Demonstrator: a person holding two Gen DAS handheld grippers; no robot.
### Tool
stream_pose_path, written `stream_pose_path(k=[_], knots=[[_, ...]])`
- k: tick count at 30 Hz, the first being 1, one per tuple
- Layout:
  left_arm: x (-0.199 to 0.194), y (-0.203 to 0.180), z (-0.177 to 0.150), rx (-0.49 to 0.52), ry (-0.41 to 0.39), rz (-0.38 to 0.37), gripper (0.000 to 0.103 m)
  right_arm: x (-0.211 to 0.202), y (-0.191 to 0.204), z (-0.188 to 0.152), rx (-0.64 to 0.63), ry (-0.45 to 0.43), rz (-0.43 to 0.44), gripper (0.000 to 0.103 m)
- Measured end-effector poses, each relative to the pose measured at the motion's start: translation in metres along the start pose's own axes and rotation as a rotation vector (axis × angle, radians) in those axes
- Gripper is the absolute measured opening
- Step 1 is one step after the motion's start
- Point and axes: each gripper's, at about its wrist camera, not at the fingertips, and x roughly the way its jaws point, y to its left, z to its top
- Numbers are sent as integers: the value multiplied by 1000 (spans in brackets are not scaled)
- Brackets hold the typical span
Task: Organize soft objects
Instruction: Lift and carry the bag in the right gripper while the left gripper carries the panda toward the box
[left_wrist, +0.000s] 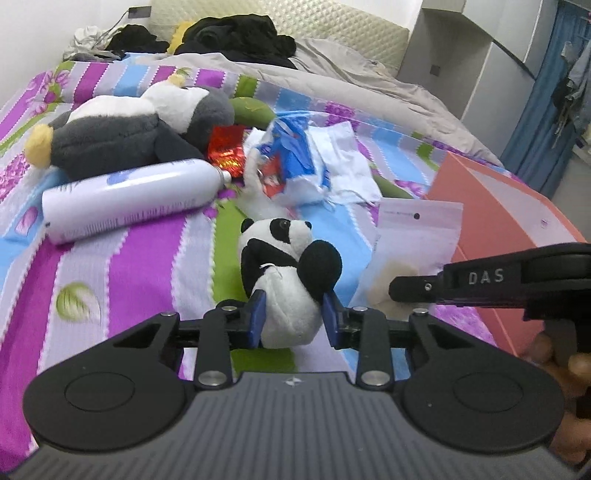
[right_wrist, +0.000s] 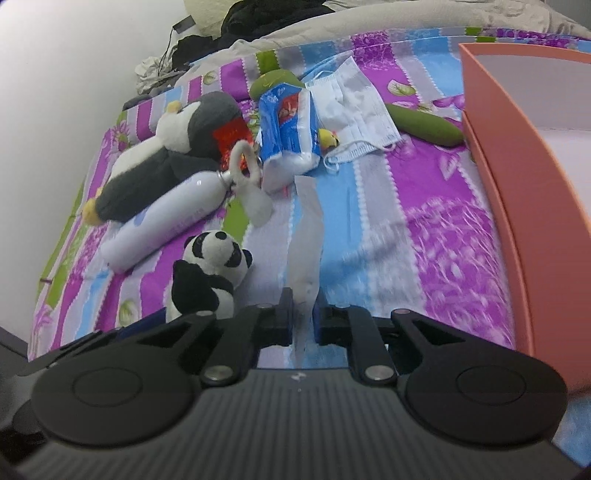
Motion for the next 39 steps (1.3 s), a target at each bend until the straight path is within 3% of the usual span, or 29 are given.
stream_pose_path(k=[8,13,24,30,39], knots=[[-22,-9,-27,-35,25,-60,40,-27,-15,-33,3,26,-9,14],[-15,-16,-33,5,43,-60,48,-22,-21,-46,-16,44,-49,16],[6,-31,-39,123,60,-23,70,-1,-26,-43,-61,-4,-92,25],[14,-30,-37,105,61,-14,69,9,-37,-41,29,16,-39,25],[12,-17,-36,8,34,-7,55,23,-29,-34,5,32,-47,25]])
